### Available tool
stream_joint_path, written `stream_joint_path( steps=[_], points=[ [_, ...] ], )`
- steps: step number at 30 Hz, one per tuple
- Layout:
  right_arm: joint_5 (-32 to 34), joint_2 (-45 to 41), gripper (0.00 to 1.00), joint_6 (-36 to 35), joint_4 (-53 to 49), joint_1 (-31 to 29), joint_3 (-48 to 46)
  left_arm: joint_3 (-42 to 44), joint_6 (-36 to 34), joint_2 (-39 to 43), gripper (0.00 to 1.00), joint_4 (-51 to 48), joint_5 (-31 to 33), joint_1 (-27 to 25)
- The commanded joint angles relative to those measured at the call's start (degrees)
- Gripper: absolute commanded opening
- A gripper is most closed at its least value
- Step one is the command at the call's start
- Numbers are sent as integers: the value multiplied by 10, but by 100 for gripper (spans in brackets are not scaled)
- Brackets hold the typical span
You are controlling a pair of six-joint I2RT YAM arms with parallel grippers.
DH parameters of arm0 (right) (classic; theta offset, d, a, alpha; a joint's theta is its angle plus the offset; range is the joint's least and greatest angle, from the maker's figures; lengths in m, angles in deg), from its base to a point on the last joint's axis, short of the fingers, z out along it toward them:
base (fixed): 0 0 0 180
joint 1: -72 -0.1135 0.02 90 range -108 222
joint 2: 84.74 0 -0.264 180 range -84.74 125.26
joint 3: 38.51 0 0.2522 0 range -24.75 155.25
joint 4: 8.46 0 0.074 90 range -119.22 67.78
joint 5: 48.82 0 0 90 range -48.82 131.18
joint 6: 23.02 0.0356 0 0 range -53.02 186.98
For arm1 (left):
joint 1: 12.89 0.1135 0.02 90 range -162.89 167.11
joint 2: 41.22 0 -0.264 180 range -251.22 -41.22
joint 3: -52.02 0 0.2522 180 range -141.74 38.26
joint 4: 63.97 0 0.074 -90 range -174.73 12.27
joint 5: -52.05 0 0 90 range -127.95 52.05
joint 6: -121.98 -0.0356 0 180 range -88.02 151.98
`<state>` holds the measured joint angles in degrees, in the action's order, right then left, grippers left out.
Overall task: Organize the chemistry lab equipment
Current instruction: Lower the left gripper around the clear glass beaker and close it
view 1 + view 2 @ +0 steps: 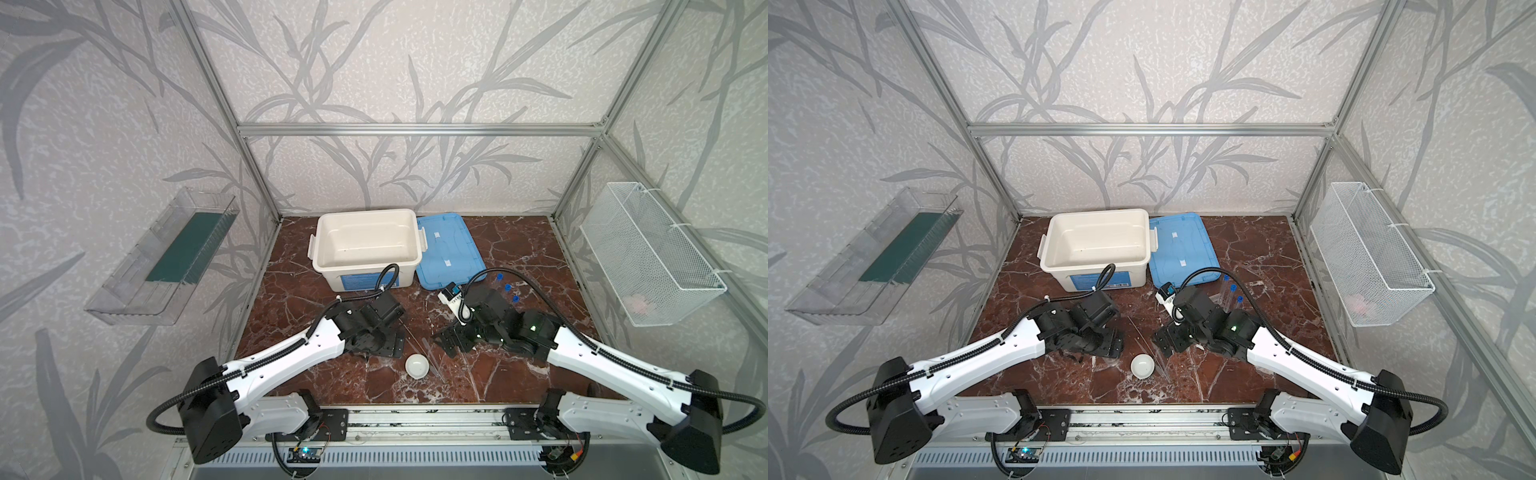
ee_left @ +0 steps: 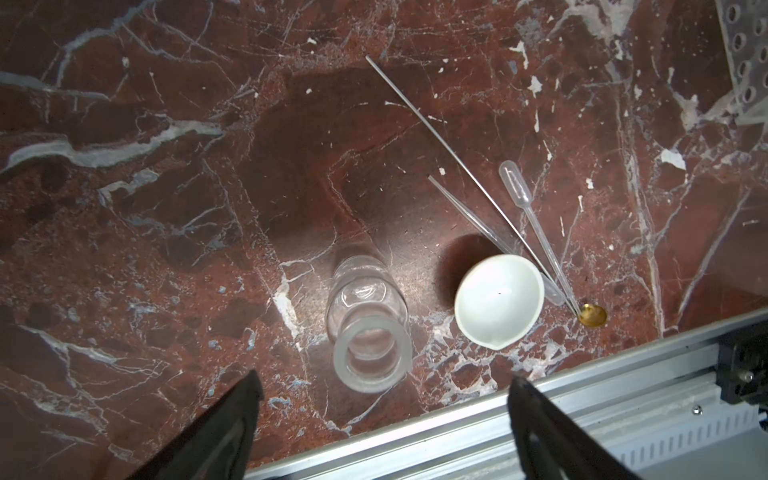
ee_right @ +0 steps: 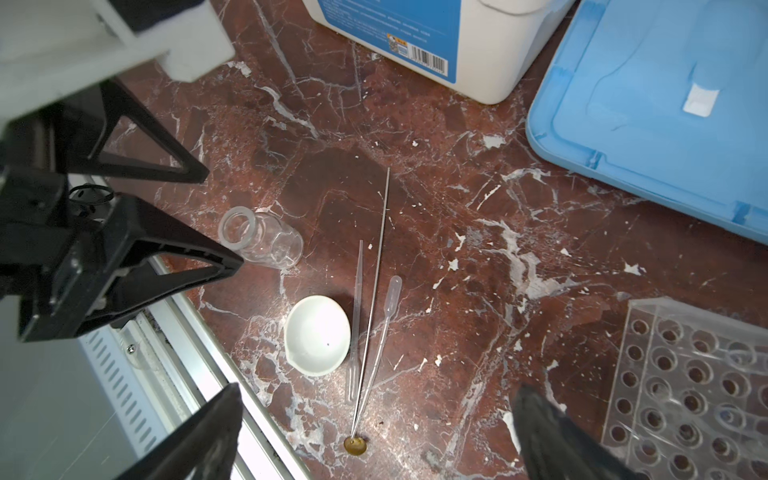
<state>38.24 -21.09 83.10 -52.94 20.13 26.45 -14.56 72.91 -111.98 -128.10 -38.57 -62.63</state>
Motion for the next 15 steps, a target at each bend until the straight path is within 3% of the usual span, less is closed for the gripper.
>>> stream_joint_path(
  steps=[1,6,12,15],
  points=[
    [15,-15,99,22,9,-2,-7,24,17,-10,88,17,33,-1],
    [-11,-10,99,29,24,-5,-16,49,25,-35,85,65,15,-2],
    [4,-10,99,34,22,-7,-14,62,34,-52,78,78,26,-5],
    [8,-8,99,32,18,-7,-10,65,34,-72,67,86,25,-6]
  ],
)
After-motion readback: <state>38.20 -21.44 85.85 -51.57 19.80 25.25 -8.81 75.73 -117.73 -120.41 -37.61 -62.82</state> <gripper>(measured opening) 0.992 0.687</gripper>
